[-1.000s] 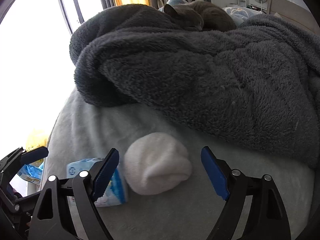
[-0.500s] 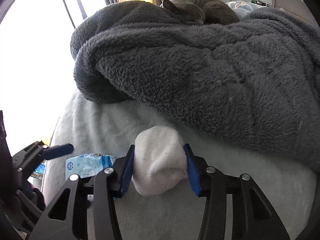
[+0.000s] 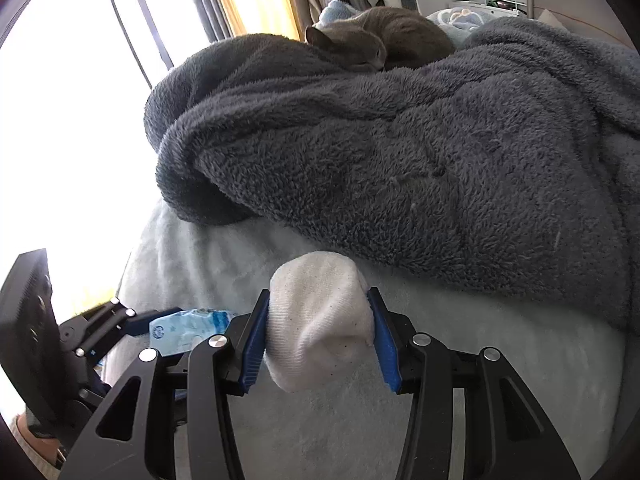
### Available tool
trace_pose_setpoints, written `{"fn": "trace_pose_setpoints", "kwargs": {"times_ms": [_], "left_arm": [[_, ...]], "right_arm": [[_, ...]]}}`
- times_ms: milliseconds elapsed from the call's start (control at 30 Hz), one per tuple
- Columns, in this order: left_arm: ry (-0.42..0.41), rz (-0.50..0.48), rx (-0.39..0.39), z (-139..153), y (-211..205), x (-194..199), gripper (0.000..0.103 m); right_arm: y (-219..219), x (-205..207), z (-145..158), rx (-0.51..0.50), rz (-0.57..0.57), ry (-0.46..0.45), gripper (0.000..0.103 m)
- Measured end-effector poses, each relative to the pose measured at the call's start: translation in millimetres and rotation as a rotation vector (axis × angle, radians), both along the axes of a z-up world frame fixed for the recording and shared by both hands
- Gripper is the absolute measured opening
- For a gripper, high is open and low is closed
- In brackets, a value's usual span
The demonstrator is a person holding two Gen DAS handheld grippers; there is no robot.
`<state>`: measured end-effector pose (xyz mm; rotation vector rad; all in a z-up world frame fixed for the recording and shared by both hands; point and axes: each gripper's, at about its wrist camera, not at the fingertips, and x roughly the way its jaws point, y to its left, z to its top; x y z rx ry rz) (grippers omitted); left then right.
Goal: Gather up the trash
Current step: 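Grasp the blue printed diaper pack with the left tool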
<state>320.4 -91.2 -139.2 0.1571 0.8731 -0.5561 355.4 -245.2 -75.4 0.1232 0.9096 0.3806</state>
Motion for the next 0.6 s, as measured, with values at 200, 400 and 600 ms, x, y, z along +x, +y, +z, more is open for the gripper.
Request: {"fn": "trace_pose_setpoints", "kwargs": {"times_ms": [200, 400, 600], "left_arm": [[-0.007, 0.017, 0.017, -0.9, -2.4, -1.5, 0.068], [0.005, 0.021, -0.024, 7.1, 1.1, -9.5, 0.063], [0.014, 0.039, -0.040, 14.6, 0.8, -18.6, 0.062]], "right_arm": [[-1.9, -10.9, 6.2, -0.006, 0.003, -0.012, 0.048], [-4.4, -14.2, 9.3, -0.013, -0.011, -0.017, 0.048], [-3.5, -18.1, 14.0, -0.009, -0.023, -0.032, 0.048]]}}
